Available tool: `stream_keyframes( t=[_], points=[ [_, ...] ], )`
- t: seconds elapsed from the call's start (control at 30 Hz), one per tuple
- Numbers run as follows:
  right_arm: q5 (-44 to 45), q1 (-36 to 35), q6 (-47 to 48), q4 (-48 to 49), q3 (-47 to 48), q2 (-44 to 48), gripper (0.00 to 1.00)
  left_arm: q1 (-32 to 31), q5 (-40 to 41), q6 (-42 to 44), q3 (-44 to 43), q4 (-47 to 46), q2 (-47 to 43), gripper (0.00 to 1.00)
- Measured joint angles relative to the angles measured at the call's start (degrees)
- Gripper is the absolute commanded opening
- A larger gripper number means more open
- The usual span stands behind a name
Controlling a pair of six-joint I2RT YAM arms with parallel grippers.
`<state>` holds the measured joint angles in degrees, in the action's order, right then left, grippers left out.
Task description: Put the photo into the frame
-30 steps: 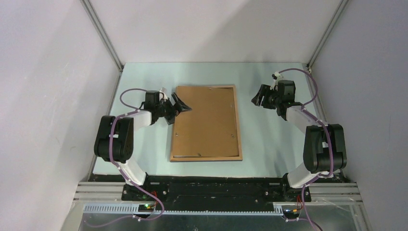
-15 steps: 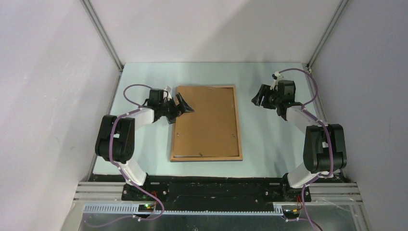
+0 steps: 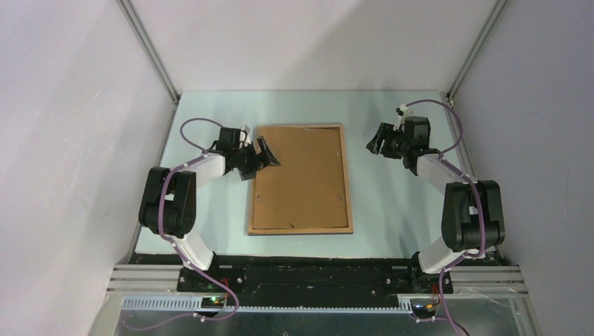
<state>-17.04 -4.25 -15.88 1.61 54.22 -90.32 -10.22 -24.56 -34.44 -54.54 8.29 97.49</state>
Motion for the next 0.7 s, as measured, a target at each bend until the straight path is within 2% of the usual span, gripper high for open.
stream_keyframes(
  t=[0.7],
  points=[
    [0.0, 0.0, 0.0, 0.0, 0.0, 0.0, 0.65, -0.3, 5.8, 5.0, -1.4, 3.8, -3.8, 1.00]
  ],
)
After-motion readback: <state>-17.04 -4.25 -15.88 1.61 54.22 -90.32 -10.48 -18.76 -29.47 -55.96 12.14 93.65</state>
